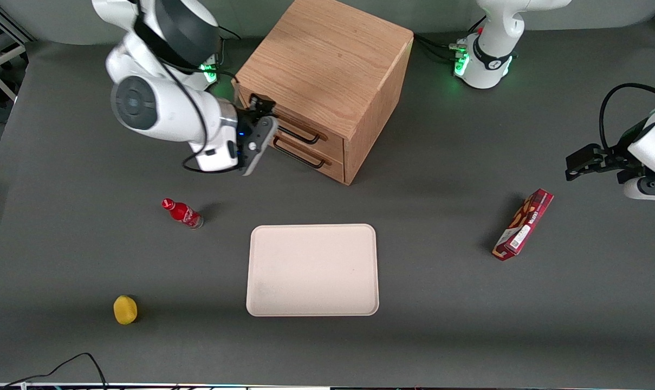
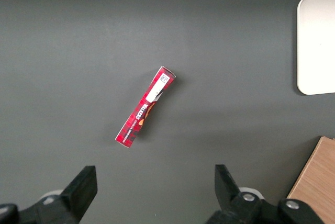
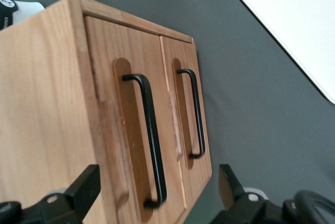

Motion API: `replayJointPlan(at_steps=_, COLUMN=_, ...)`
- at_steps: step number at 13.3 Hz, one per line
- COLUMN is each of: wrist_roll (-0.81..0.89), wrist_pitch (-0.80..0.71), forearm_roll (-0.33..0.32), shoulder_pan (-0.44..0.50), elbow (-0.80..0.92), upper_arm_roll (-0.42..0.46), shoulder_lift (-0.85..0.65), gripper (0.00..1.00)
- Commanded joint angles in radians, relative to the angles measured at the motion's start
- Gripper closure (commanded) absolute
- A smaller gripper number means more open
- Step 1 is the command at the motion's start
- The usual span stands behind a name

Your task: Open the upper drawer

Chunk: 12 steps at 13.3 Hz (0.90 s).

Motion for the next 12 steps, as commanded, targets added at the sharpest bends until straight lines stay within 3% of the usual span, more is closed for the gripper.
replayJointPlan(at_steps=1, wrist_roll=-0.026, wrist_pitch=0.063, forearm_roll=0.015, shoulder_pan=-0.006, elbow=-0.078, upper_arm_roll=0.004, shoulder_lift=-0.022, gripper=0.00)
replayJointPlan(at_steps=12, wrist_roll=-0.063, wrist_pitch=0.254, forearm_roll=0.013, shoulder_pan=-0.007, elbow=-0.234, upper_arm_roll=0.042, shoulder_lift=-0.021, gripper=0.00)
